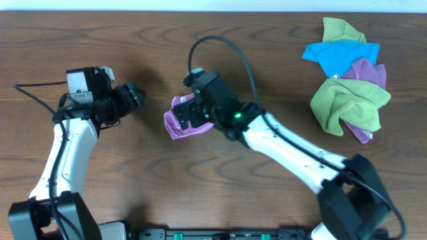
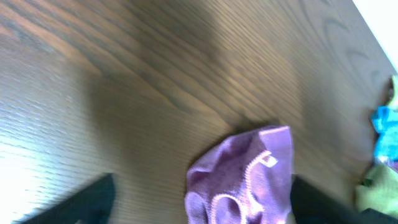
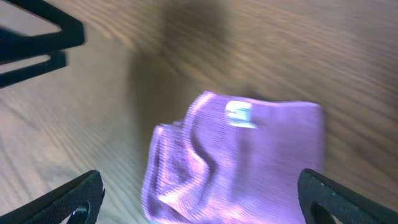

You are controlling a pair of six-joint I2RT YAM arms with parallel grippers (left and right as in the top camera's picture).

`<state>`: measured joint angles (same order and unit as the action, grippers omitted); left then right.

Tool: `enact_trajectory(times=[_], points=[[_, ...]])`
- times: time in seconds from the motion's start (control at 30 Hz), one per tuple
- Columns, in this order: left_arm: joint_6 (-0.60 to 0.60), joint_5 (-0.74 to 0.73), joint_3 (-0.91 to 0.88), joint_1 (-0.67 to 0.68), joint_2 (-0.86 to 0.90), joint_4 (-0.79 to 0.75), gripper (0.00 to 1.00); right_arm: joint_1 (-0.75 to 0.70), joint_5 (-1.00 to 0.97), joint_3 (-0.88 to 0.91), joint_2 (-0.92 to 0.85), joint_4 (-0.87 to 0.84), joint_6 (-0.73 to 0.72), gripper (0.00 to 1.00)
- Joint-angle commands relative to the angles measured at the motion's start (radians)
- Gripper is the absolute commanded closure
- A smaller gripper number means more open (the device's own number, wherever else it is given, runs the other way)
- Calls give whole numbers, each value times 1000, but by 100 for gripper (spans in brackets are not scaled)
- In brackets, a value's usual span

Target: Fold the cloth

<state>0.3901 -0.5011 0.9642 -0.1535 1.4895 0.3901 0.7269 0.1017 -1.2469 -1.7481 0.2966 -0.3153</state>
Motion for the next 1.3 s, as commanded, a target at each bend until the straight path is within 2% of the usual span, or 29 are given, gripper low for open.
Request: enact_trajectory(times=[0.0, 0.13, 0.3, 0.47, 0.77, 0.97, 1.13, 1.27], points=[[-9, -99, 23, -4, -20, 3, 5, -47, -23, -16, 81, 54, 39, 1], [-9, -202, 23, -4, -20, 3, 5, -114, -23, -15, 206, 204, 92, 1], [17, -246, 23, -3, -20, 27, 5, -230, -23, -2, 349, 377, 119, 1], [18, -278, 22, -2, -20, 55, 5, -360, -21, 145, 561, 449, 124, 1], [44, -281, 9, 37, -17, 62, 5, -459, -24, 493, 1010, 555, -79, 1], [90, -239, -85, 84, -12, 31, 5, -461, -40, 603, 1297, 684, -213, 1], [135, -240, -182, 85, -12, -37, 5, -461, -56, 607, 1411, 743, -238, 1], [203, -253, -270, 87, -12, -125, 5, -461, -47, 607, 1421, 732, -238, 1]])
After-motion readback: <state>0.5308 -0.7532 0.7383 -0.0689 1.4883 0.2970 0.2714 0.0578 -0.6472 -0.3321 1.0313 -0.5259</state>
